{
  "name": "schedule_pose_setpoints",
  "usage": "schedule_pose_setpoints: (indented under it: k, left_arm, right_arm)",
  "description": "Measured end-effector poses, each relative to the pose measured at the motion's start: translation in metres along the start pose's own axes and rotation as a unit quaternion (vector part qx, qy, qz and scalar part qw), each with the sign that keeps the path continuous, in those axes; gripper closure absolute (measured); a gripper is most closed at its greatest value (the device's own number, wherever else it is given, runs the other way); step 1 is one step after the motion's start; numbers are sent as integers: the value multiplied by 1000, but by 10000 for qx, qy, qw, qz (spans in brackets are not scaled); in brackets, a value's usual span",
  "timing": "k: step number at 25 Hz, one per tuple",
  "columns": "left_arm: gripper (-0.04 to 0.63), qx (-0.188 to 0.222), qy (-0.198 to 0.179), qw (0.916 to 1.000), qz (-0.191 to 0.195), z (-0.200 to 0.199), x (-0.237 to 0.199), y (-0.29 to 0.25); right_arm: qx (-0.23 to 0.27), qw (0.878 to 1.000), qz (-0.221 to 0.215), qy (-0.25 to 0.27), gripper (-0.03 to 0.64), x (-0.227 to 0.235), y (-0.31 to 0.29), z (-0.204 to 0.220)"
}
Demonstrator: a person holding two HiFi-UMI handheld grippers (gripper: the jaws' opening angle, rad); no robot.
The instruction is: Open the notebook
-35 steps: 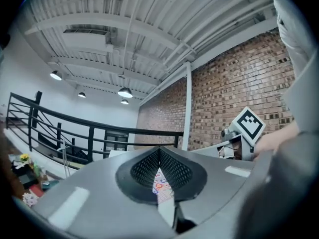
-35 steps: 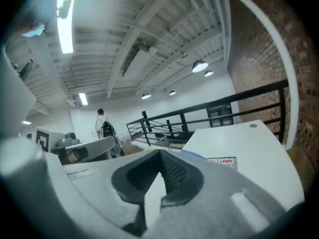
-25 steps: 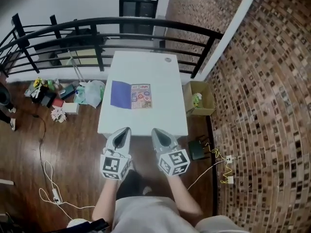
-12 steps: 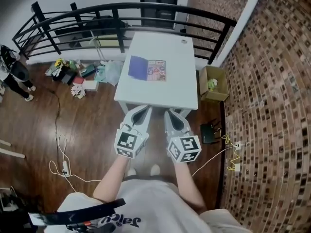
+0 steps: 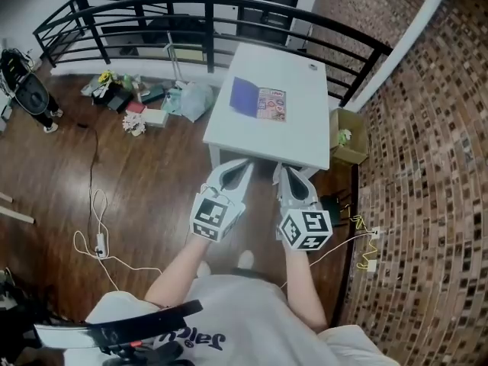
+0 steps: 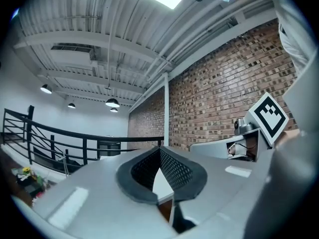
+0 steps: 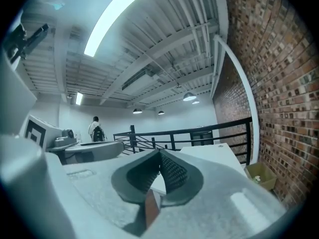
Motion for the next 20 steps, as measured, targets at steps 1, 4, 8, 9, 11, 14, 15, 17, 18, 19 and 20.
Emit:
schedule_pose_setpoints:
  k: [1,4,8,9,11,14,15,17,18,19,20]
  left_arm:
    - [580,-11,9,10000,-8,1,-6,6]
    - [580,12,42,10000,-14,1,-20,21]
    - [580,106,40,9999,-88,-6,-45,39]
    - [580,116,52,9999,-109,-6,-51,46]
    - [580,116,92,9998,-161,-3,-62,61]
    - [580,99,134,9995,-257,4,-74,80]
    - [580,97,130,9995,-272,4,-78,84]
    - [580,112,86,9995,-267,4,-82,90]
    - [580,127,53,9996,-252,3,-83,93]
    - [580,142,15,9996,-232,2,-84,96]
    - [580,157,-23,9997,-212,1,-84,99]
  right_arm:
    - [-41,10000,-35,-10,627,-9,-4,3]
    - [-100,9998,-146,42,627,-35,-14,5]
    - [-22,9995,-258,196,627,-67,-28,-5]
    - [-13,9994,-270,213,627,-75,-31,-5]
    - [-52,9993,-301,210,627,-91,-36,0]
    - [-155,9990,-361,213,627,-111,-39,10]
    - [-173,9989,-369,223,627,-115,-40,12]
    - [-210,9988,-372,236,627,-121,-42,15]
    - [-233,9988,-368,238,627,-123,-43,17]
    - [-258,9987,-361,238,627,-126,-44,19]
    - [-285,9987,-353,236,627,-128,-45,21]
Point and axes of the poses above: the fingertips, and each gripper's own axes: y backward along the fingers, x to its right, z out of its underside, the point moved 4 cm from there along y, backward along the fingers, and after that the axes turned 4 degrees about -x, right-handed, at the moved point
